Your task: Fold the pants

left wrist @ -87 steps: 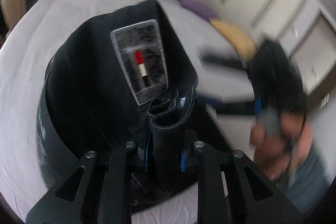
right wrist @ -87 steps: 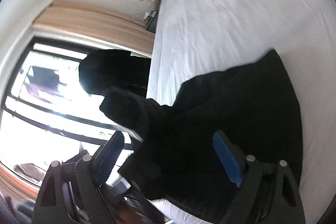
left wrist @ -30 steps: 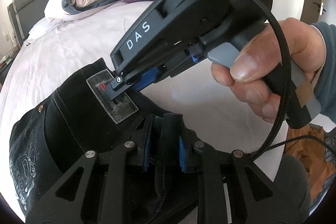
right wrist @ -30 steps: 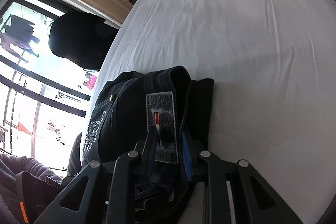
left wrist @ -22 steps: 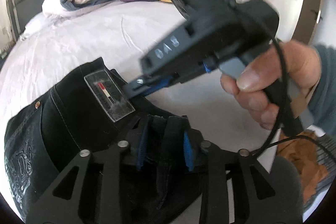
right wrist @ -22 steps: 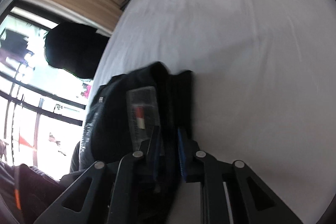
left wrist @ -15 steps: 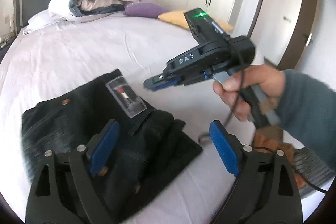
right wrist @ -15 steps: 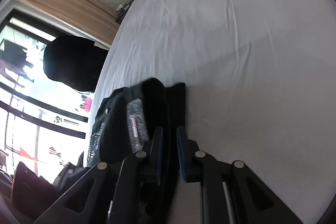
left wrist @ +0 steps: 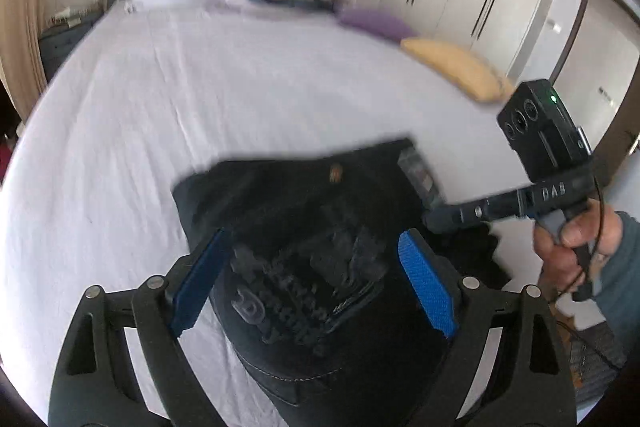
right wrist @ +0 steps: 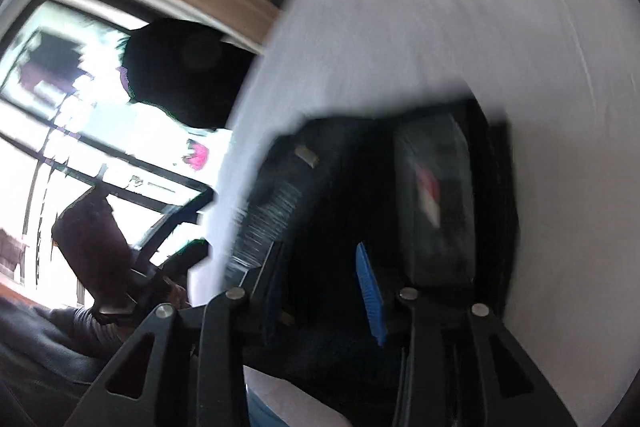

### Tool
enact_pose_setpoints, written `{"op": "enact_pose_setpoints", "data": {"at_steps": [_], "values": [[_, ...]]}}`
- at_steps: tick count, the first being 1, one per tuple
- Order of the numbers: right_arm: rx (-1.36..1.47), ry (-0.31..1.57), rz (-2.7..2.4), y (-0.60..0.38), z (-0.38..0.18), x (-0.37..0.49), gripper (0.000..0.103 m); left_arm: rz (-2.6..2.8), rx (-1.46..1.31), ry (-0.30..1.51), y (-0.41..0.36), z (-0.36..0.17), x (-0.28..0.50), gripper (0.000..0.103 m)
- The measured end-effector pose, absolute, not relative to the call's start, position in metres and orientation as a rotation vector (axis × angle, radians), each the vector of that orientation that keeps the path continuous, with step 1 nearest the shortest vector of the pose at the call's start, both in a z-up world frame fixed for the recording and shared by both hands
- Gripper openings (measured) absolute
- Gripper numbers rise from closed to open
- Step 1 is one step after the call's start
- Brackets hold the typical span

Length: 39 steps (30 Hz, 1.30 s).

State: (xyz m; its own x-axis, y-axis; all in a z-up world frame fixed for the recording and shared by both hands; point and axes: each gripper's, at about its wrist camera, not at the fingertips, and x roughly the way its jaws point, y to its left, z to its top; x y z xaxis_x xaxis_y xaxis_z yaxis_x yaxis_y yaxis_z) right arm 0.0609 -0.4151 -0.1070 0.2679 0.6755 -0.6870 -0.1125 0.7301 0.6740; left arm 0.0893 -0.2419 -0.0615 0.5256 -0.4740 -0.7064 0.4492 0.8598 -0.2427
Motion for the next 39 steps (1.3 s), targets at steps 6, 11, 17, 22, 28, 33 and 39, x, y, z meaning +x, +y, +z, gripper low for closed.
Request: {"op": "enact_pose_setpoints", "data": {"at_steps": [6,11,17,22,28,33,39], "values": [[0.748,1.102,0.503,-0.457,-0.145,0.024,0.0,-0.514,-0.026,0.935,-0.239,-0.097,0.096,0.087],[0.747,1.026,0.543,-0.455,-0.108,0.015,0.022,-0.538,-0.028,0.844,-0.234,-0.062,0.113,0.086],[0.649,1.0,0.658,-0.412,-0.092,0.031,0.061,-0.554,0.135,0.968,-0.261,-0.096,0.153,0.086],[0.431,0.982,0.596,-0.395,-0.123,0.0,0.042,-0.566,0.084,0.962,-0.247,-0.119,0.154,0.088],[0.527,0.966,0.562,-0.425,-0.096,-0.018,0.042,-0.529,0.031,0.896,-0.23,-0.092,0.137,0.088],[0.549,0.864,0.558,-0.434,-0.075,-0.017,0.048,-0.56,0.059,0.841,-0.218,-0.083,0.082,0.087],[0.534,0.962,0.49,-0.433,-0.114,-0.018,0.042,-0.529,0.125,0.889,-0.221,-0.119,0.053,0.087]]}}
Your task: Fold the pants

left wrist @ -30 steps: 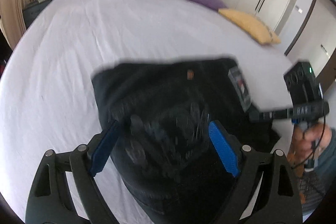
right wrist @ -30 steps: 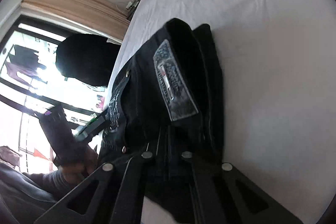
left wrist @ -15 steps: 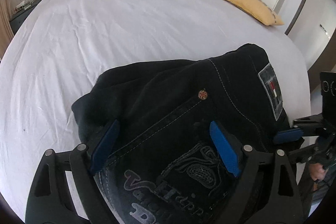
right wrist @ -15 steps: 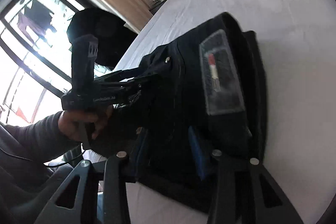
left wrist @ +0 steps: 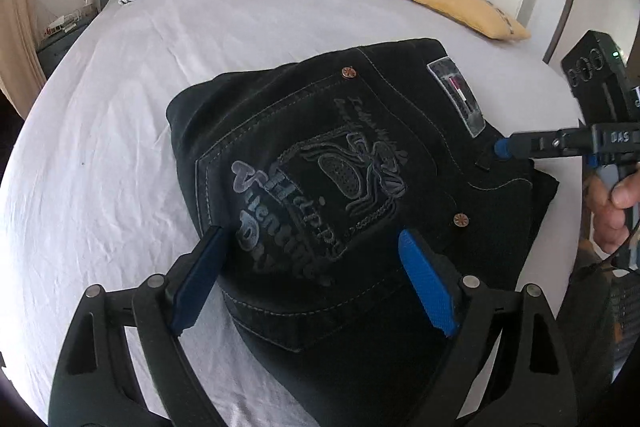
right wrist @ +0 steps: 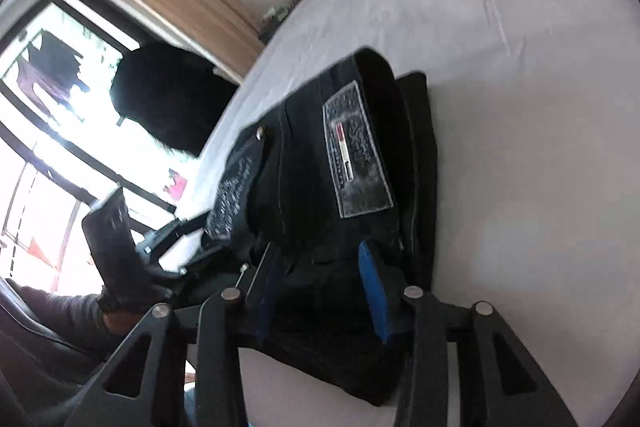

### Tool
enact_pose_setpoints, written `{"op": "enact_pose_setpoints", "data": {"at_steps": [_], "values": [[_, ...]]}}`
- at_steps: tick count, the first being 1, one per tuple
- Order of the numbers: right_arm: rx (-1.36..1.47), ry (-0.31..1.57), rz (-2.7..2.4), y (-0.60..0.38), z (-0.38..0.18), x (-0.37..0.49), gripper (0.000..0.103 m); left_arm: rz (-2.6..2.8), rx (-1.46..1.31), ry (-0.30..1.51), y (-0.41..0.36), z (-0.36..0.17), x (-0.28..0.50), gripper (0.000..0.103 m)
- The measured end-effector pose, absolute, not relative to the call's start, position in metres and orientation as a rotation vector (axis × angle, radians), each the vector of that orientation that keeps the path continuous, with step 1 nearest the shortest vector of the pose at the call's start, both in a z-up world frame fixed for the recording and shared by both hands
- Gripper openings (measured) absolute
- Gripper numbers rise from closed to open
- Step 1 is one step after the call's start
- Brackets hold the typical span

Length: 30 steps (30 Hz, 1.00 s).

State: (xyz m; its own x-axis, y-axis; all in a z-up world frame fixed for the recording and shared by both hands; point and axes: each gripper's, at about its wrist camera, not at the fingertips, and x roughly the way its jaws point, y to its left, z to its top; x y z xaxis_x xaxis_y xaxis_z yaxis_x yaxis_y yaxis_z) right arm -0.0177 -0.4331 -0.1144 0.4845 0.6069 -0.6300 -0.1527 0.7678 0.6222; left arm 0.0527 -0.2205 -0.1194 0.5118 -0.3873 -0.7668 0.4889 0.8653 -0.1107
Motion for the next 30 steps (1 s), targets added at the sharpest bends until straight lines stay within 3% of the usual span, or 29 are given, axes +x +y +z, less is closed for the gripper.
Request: {"op": "enact_pose_setpoints", "data": {"at_steps": [2,4,6,11,17,19,21,24,26,28,30], "values": [[0.544,0.94,0.48,-0.437,-0.103,-0.019,0.042,-0.526,0.093,0.922,-0.214,-0.114,0.056,0.087],[0.529,0.891,0.466,-0.445,-0.085,-0.017,0.049,-0.477,0.028,0.919,-0.201,-0.099,0.055,0.087],[0.53,0.903,0.423,-0.463,-0.084,-0.017,0.072,-0.439,-0.059,0.899,-0.176,-0.092,0.05,0.087],[0.624,1.045,0.39,-0.492,-0.103,0.017,0.078,-0.431,-0.27,1.038,-0.141,-0.102,0.074,0.087],[0.613,1.186,0.408,-0.474,-0.136,0.047,0.079,-0.543,-0.325,1.188,-0.155,-0.124,0.098,0.088],[0.643,1.195,0.413,-0.468,-0.141,0.06,0.078,-0.566,-0.306,1.211,-0.163,-0.129,0.107,0.099],[0.652,1.206,0.42,-0.462,-0.144,0.068,0.066,-0.571,-0.32,1.225,-0.164,-0.13,0.112,0.102],[0.617,1.228,0.423,-0.447,-0.147,0.072,0.057,-0.562,-0.331,1.25,-0.166,-0.128,0.117,0.101],[0.561,1.233,0.397,-0.439,-0.142,0.07,0.05,-0.568,-0.302,1.246,-0.171,-0.123,0.118,0.086],[0.528,1.23,0.379,-0.442,-0.134,0.07,0.044,-0.564,-0.285,1.237,-0.174,-0.118,0.118,0.063],[0.473,1.218,0.357,-0.433,-0.125,0.069,0.036,-0.554,-0.283,1.236,-0.174,-0.114,0.118,0.052]]}}
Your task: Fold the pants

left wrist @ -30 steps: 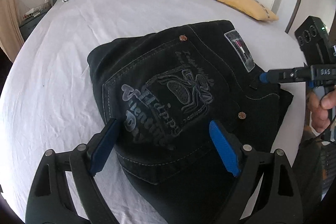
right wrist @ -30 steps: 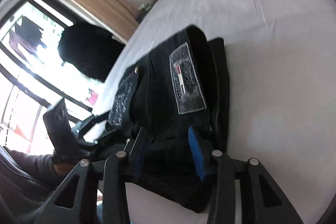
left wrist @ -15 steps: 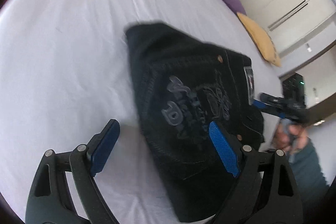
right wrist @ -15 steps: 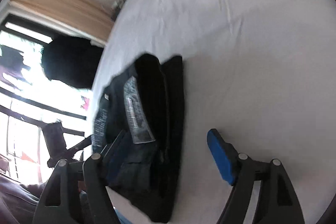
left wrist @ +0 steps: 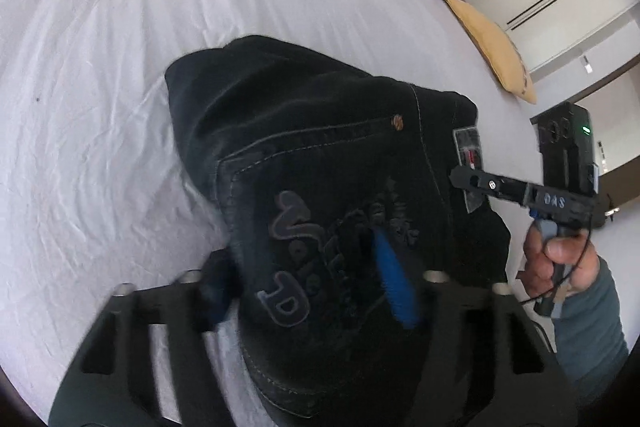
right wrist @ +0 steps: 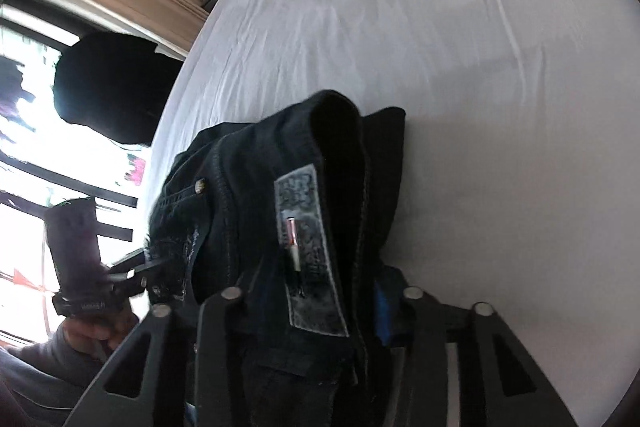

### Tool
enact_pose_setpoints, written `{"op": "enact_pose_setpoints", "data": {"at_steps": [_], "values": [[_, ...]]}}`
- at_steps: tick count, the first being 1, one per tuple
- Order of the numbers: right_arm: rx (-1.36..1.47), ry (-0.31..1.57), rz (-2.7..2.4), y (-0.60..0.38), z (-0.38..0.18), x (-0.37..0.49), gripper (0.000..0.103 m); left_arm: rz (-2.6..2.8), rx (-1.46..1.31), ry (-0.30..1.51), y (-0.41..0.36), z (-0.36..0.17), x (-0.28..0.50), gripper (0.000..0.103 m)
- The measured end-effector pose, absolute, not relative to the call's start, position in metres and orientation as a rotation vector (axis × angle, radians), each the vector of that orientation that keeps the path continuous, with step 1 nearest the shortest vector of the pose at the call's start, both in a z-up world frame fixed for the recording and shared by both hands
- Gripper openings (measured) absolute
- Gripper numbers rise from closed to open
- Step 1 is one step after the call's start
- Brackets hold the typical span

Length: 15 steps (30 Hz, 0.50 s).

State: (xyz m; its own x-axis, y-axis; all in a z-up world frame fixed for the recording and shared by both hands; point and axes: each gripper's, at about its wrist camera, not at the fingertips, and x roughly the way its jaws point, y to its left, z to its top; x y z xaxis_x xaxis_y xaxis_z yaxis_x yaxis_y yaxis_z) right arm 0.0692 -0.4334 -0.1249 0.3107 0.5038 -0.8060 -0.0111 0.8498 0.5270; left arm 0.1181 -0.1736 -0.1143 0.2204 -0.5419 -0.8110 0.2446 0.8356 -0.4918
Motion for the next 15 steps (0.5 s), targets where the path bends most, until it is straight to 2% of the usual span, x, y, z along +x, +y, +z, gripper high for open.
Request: {"op": "enact_pose_setpoints", "data": {"at_steps": [4,6,15], "values": [[0.38,1.167,0.327,-0.419,-0.1,0.062,0.024,-0.544,-0.292,1.217,-0.161,-0.097,0.119,0.03],[0.356,1.143,0.321,-0.413,-0.087,0.064,0.022,-0.542,-0.278,1.199,-0.155,-0.085,0.119,0.025],[0.285,1.005,0.373,-0.376,-0.028,0.099,0.021,-0.478,-0.186,1.04,-0.127,-0.02,0.148,0.023]]}}
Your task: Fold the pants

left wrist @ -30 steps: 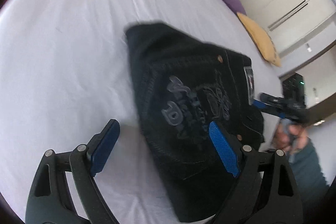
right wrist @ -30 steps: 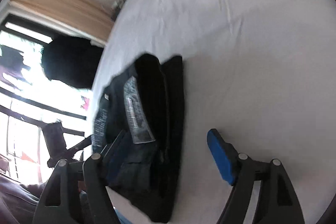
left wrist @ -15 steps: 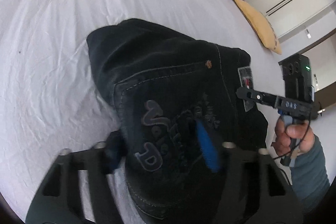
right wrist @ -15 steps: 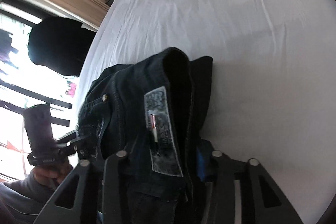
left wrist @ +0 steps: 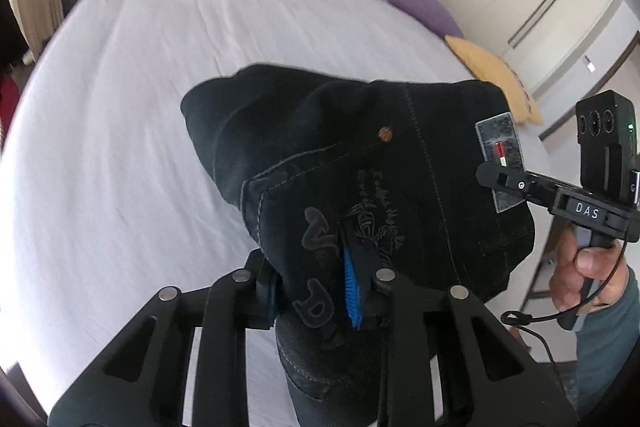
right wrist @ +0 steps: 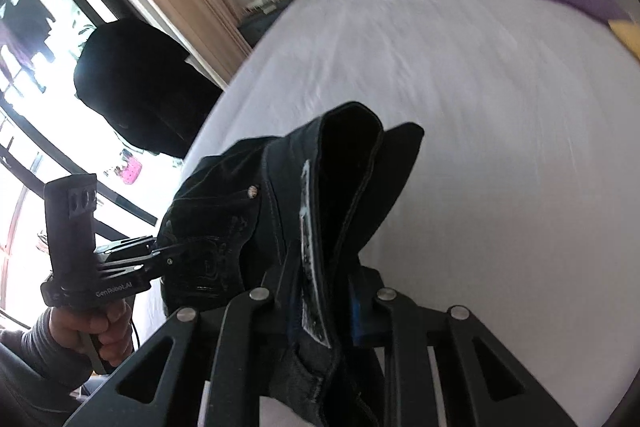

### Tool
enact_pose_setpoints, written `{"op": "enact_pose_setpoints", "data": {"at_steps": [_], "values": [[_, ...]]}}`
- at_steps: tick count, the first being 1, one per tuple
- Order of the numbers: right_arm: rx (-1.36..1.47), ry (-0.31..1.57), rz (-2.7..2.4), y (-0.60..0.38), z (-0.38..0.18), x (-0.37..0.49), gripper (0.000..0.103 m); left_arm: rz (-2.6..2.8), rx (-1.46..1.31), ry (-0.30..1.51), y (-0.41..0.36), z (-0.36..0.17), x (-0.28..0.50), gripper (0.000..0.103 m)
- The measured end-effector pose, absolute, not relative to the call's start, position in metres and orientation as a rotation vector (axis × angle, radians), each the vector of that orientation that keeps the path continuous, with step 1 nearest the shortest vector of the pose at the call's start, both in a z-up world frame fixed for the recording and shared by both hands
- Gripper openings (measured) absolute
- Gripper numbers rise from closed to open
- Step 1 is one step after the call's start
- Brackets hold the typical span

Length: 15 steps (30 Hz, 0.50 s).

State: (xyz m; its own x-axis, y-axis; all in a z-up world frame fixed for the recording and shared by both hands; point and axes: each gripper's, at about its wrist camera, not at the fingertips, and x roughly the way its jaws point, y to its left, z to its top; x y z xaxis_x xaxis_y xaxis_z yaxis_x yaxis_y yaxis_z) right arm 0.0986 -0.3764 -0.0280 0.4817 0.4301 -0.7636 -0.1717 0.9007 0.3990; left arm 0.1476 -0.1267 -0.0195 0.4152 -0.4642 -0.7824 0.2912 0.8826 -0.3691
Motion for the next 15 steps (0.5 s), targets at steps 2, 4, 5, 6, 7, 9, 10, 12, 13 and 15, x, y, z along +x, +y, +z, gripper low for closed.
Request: {"op": "enact_pose_setpoints", "data": {"at_steps": [2,4,5,6,7,9,10,12,13,15], "values": [[0.28,0.985,0.38,-0.365,-0.023,0.124,0.021,-0.455,-0.172,1.013,-0.115,-0.009,0.161,0.023],[0.278,0.978,0.385,-0.355,-0.023,0.145,0.021,-0.425,-0.147,0.986,-0.106,-0.001,0.175,0.023],[0.273,0.976,0.39,-0.348,-0.024,0.158,0.021,-0.404,-0.131,0.974,-0.099,0.002,0.186,0.023],[0.267,0.976,0.394,-0.343,-0.025,0.168,0.021,-0.391,-0.125,0.97,-0.093,0.003,0.193,0.023],[0.264,0.979,0.398,-0.338,-0.028,0.18,0.021,-0.376,-0.118,0.967,-0.088,0.002,0.201,0.023],[0.264,0.987,0.401,-0.328,-0.034,0.201,0.021,-0.356,-0.106,0.965,-0.079,0.001,0.218,0.023],[0.264,0.991,0.401,-0.324,-0.038,0.211,0.021,-0.349,-0.098,0.965,-0.076,-0.001,0.224,0.023],[0.272,0.998,0.402,-0.317,-0.045,0.23,0.021,-0.334,-0.085,0.964,-0.063,-0.006,0.234,0.023],[0.279,1.002,0.401,-0.315,-0.049,0.237,0.021,-0.329,-0.083,0.966,-0.058,-0.011,0.24,0.023],[0.29,1.011,0.397,-0.313,-0.056,0.246,0.021,-0.324,-0.077,0.974,-0.047,-0.024,0.255,0.023]]}}
